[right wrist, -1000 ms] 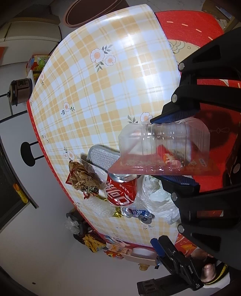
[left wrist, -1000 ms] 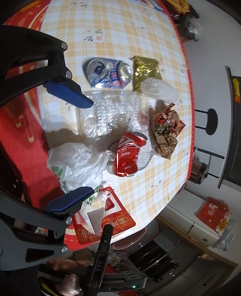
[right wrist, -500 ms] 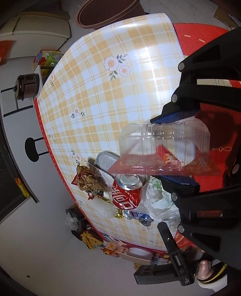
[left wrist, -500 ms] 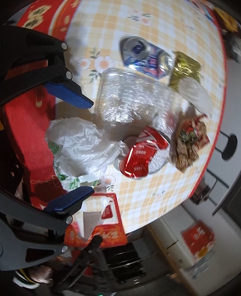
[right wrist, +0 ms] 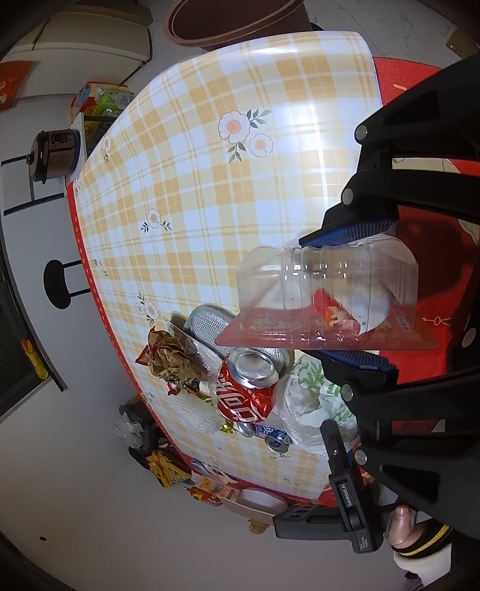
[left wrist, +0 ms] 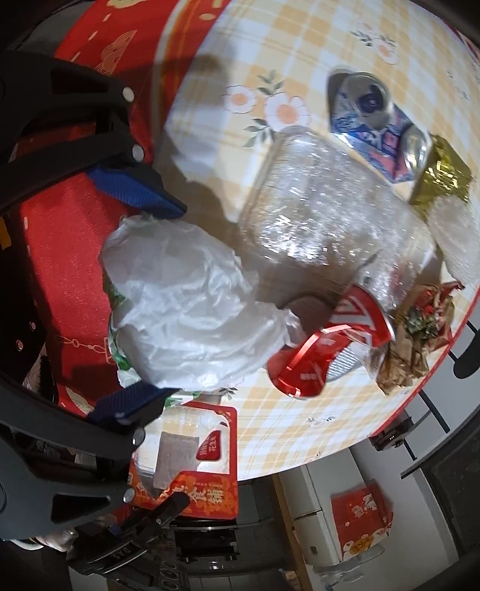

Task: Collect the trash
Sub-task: 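Grasp and lift the white plastic bag with the left gripper while the right gripper holds the box, then carry the box to the brown bucket and open the right gripper while the left carries the bag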

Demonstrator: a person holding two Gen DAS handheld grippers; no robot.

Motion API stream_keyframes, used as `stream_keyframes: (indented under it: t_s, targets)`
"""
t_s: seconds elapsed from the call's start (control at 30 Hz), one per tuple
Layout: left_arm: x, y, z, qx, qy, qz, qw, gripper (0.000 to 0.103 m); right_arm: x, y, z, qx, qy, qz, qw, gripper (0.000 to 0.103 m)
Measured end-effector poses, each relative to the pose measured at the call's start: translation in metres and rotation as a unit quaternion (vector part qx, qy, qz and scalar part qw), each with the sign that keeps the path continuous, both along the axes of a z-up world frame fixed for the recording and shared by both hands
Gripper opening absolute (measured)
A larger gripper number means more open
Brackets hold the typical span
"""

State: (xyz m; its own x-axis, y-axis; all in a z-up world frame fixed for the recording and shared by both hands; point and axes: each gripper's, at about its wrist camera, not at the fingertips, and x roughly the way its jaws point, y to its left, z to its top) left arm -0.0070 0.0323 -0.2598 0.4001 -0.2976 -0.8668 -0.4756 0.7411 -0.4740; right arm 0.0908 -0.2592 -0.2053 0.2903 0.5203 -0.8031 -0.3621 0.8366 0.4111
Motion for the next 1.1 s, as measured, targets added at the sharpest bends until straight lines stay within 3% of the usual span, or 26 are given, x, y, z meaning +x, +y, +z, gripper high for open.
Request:
stream_keyframes:
  t_s: [0.17, 0.37, 0.77, 1.1]
  targets:
    - [-0.012, 0.000, 0.002, 0.000, -0.001, 0.008, 1.0000, 0.059, 0.001, 0.006, -0.004, 0.007, 0.005, 0.017, 1.000, 0.050]
    - [-0.028, -0.008, 0.011, 0.009, -0.005, 0.002, 0.9999, 0.046, 0.000, 0.009, -0.006, 0.013, 0.010, 0.030, 0.999, 0.050]
    - [-0.069, -0.004, 0.049, 0.058, -0.058, 0.037, 0.9959, 0.042, -0.001, 0.011, -0.002, 0.012, -0.001, 0.046, 0.999, 0.050]
    - [-0.082, 0.009, 0.099, 0.126, -0.106, 0.057, 0.9847, 0.042, 0.000, 0.002, 0.006, 0.013, -0.018, 0.034, 0.999, 0.050]
